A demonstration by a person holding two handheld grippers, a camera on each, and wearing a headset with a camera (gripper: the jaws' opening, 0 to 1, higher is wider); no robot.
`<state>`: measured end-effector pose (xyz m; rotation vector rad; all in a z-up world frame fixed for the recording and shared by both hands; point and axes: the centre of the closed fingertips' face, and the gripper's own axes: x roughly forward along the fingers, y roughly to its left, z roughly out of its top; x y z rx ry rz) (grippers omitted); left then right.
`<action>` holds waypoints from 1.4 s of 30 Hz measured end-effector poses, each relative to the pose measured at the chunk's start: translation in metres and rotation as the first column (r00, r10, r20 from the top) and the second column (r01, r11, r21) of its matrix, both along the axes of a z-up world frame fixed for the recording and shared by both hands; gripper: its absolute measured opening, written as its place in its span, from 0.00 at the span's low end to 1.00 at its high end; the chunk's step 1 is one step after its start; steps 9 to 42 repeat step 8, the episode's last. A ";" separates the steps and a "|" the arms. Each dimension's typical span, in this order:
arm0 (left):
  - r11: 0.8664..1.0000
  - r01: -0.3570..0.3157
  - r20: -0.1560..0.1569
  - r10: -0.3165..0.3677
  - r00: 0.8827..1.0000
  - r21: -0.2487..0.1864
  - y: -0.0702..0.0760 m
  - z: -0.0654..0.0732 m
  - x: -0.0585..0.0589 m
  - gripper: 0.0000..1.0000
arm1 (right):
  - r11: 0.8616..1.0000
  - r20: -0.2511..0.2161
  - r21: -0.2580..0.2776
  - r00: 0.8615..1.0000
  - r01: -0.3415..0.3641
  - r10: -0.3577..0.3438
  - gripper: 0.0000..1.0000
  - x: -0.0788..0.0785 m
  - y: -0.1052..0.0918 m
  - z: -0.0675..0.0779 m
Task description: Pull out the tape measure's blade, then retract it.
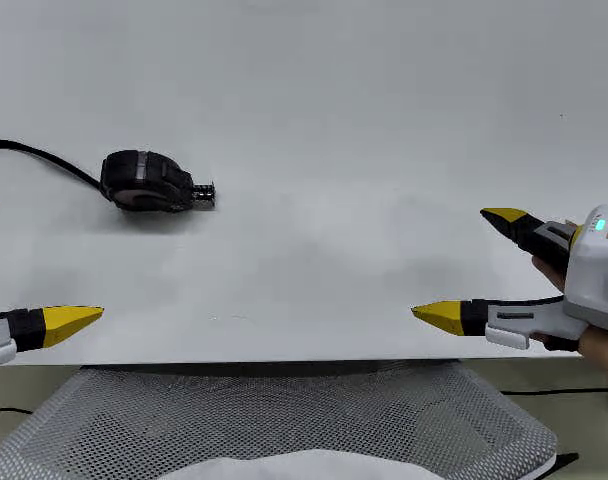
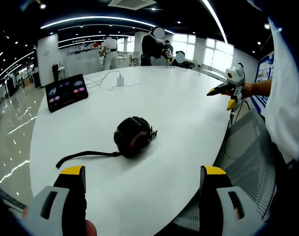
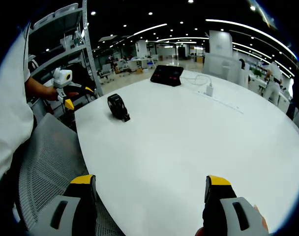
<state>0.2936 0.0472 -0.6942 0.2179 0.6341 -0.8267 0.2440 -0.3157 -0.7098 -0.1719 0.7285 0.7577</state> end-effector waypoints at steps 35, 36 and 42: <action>1.000 -0.006 -0.017 0.006 1.000 -0.007 0.001 -0.001 -0.001 0.92 | 1.000 0.000 -0.002 1.000 -0.003 0.003 0.90 -0.001 0.000 0.000; 1.000 -0.006 -0.017 0.006 1.000 -0.007 0.001 -0.001 -0.001 0.92 | 1.000 0.000 -0.002 1.000 -0.003 0.003 0.90 -0.001 0.000 0.000; 1.000 -0.006 -0.017 0.006 1.000 -0.007 0.001 -0.001 -0.001 0.92 | 1.000 0.000 -0.002 1.000 -0.003 0.003 0.90 -0.001 0.000 0.000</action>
